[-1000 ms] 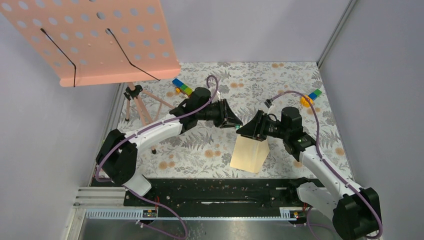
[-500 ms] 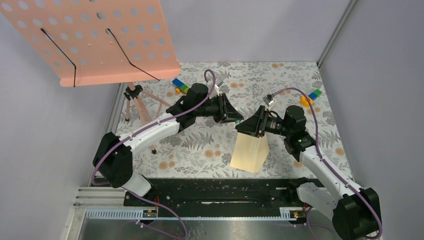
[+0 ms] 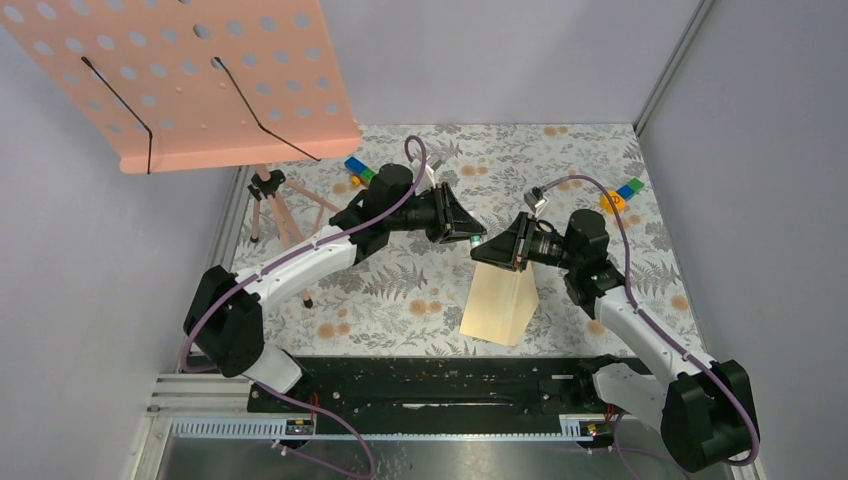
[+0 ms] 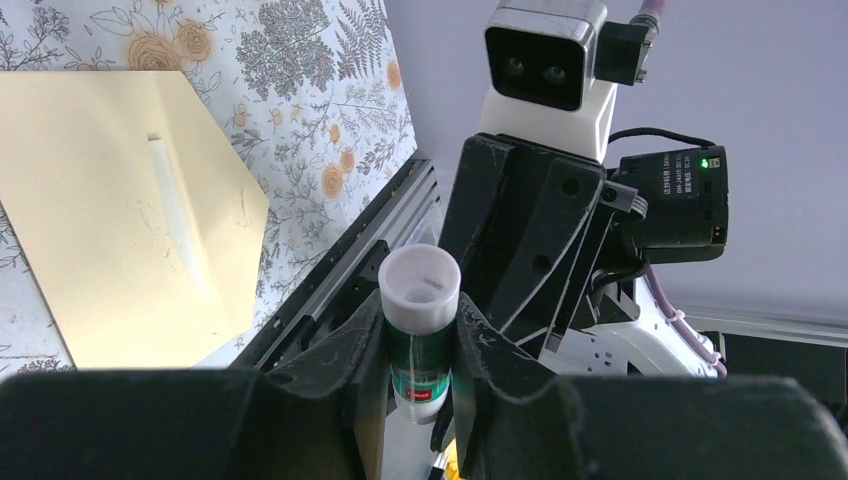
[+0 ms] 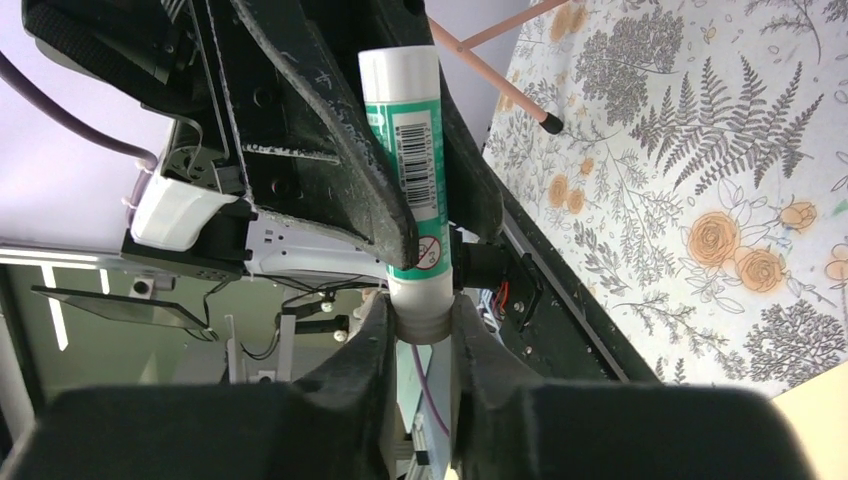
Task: Place the letter into the envelope and seal it
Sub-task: Open the solid glue cap from the solid glue.
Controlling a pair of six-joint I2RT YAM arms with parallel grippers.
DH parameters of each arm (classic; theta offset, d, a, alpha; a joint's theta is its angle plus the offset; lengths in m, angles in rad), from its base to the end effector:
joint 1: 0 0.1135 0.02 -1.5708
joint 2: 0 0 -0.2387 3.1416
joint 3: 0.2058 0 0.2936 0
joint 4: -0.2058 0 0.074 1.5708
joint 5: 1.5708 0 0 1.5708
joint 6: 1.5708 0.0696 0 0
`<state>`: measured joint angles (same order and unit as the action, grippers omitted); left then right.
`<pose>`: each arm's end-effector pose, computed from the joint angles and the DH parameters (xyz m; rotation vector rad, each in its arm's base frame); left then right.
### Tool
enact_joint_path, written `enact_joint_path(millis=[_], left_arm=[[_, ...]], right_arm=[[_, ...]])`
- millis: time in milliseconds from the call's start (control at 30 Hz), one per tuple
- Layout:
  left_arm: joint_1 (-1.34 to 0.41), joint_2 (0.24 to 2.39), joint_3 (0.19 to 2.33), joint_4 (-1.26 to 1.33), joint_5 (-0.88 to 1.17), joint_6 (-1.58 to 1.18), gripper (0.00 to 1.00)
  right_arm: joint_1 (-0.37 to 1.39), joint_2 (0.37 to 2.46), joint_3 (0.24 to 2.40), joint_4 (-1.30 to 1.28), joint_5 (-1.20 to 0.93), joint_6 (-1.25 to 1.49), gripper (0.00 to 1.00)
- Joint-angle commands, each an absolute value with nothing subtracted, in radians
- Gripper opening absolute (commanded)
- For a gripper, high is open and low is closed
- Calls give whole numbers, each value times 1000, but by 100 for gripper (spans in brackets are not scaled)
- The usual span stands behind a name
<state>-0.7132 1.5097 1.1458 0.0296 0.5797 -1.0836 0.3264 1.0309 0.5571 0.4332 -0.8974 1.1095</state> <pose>0.2929 -0.3038 0.2621 0.0543 2.2753 -1.6525 0.2646 0.1470 0.2357 -0.0802 1.9336 1.7466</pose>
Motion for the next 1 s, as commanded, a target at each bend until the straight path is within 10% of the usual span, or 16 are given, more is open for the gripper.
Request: enact_joint_path(millis=[0,633,967], left_arm=[[-715,1479,1159,97,583,-1087,0],[-595,1539,1210,2,535,-1051,0],[-592,1507,1102,-50,548,-1035,0]], right_arm=[[327,1036,556,522,-935,1129,0],[326,843,478,126,-933,918,0],[108,935,691,-381,-529,677,0]])
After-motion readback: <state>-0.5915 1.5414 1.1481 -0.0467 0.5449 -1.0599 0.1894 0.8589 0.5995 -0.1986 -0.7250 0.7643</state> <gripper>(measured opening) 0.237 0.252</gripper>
